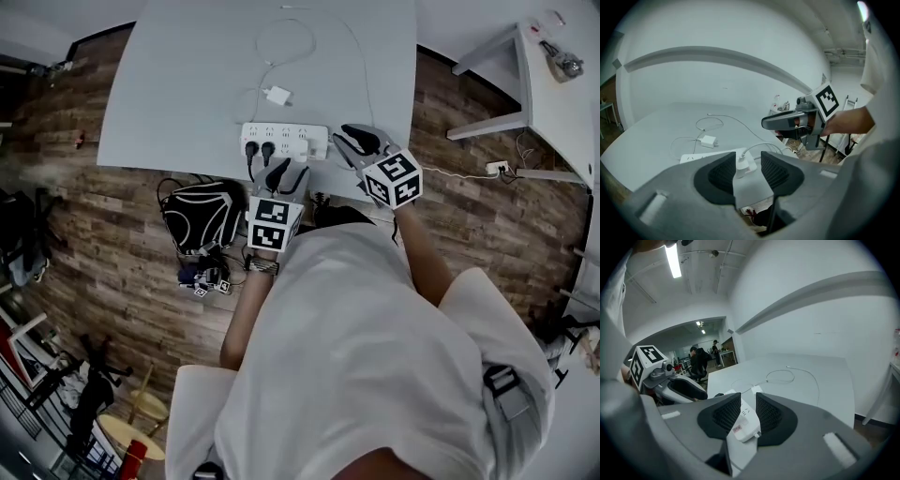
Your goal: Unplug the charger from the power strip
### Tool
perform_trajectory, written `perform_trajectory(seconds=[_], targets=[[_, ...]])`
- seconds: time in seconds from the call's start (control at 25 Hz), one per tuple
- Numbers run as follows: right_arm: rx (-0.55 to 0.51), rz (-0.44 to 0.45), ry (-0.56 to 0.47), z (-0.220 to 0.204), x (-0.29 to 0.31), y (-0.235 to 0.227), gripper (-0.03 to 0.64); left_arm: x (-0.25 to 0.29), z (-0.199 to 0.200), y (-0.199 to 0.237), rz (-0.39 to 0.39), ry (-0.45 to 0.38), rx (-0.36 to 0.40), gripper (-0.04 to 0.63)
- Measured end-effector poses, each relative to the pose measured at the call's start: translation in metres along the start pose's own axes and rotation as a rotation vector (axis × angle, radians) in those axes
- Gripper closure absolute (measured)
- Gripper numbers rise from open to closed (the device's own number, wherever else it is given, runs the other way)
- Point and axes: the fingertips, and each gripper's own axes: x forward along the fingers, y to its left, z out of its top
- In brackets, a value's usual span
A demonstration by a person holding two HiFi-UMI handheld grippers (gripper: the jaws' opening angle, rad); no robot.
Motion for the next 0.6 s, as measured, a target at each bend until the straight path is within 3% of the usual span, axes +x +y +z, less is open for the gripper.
perform_trajectory(seconds=[0.28, 0.4, 0.6], targets=[[0.005, 0.073, 0.074, -0.025, 0.032, -0.011, 0.512, 0.026, -0.01, 0.008, 0.064, 0.057, -0.012, 0.417], [-0.029, 0.132, 0.113, -0.038, 0.045, -0.006, 0.55, 0.035, -0.014, 0.012, 0.086, 0.071, -0.014, 0.414], [-0.069, 0.214, 0.169, -0.053, 0.065, 0.0, 0.552, 0.048, -0.023, 0.015, 0.122, 0.1, -0.015, 0.414]])
